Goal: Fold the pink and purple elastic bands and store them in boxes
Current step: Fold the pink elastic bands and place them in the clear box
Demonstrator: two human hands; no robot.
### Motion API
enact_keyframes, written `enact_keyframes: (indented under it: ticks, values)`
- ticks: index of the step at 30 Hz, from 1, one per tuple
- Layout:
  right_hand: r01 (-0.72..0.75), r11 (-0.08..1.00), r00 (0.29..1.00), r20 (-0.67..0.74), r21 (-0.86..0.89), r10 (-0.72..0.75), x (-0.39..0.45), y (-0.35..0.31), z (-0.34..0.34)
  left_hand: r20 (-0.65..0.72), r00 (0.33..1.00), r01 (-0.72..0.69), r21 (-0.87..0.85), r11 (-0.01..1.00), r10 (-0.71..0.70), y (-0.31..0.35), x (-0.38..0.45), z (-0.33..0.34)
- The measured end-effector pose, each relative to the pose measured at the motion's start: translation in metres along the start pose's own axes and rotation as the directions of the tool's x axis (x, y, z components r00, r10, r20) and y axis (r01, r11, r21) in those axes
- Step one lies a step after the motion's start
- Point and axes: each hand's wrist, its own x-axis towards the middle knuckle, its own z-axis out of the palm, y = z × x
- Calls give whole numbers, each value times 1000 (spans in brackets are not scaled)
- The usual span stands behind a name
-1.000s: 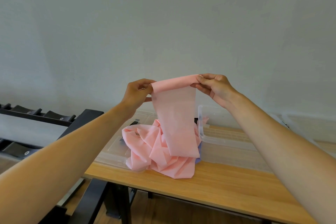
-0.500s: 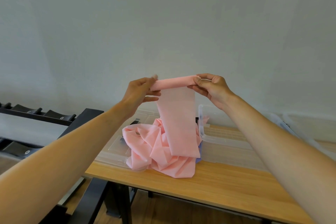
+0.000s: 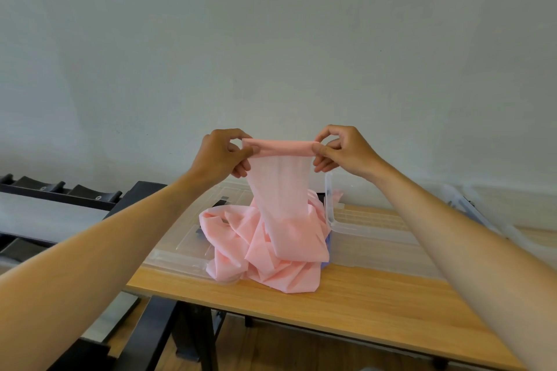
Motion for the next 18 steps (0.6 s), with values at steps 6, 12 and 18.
enact_keyframes:
  ticks: [6, 12, 18]
  values:
    - [-119, 879, 986, -52, 462, 160, -2, 4, 8, 48, 989, 148, -282, 948, -140, 3, -3, 4]
    - [-128, 885, 981, -75, 448, 180, 3, 9, 13, 179, 969, 234, -440, 867, -171, 3, -1, 3]
    - [-55, 987, 998, -8, 152, 56, 6, 16, 8, 143, 984, 143, -317, 938, -102, -12, 4, -1]
